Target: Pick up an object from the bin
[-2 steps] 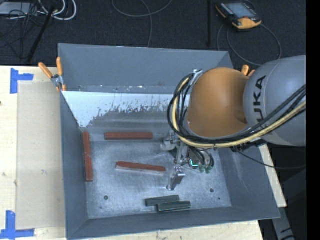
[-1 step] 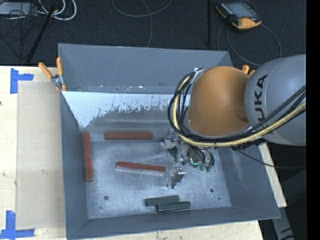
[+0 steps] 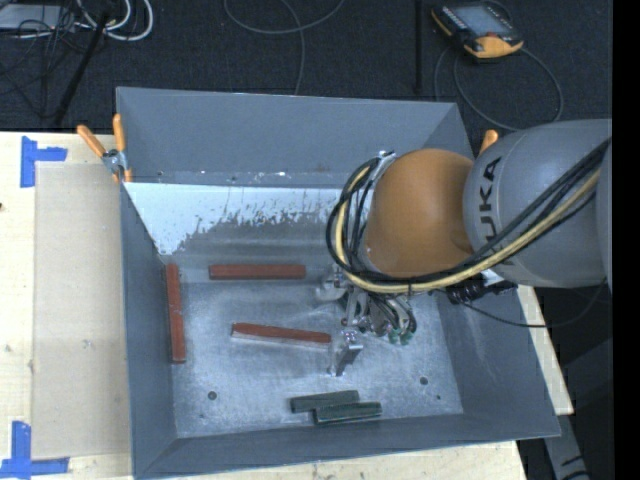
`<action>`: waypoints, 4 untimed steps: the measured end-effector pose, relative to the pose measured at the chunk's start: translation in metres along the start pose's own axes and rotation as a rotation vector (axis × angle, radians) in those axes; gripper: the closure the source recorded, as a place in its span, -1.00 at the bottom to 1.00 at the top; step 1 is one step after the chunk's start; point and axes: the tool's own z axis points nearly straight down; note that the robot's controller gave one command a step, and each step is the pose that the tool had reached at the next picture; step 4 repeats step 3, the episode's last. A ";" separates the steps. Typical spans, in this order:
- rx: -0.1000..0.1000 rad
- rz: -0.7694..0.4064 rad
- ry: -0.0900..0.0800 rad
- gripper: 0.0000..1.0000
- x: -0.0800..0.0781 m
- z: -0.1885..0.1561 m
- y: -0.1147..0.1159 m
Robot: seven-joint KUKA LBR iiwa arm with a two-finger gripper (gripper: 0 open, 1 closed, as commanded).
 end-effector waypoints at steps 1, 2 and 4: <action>0.000 0.130 0.006 1.00 -0.010 0.072 -0.002; 0.000 0.131 0.006 1.00 -0.010 0.072 -0.002; 0.000 0.135 0.007 1.00 -0.039 -0.133 -0.040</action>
Offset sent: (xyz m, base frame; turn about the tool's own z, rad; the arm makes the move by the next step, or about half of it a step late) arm 0.0000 0.0000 0.0000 0.0000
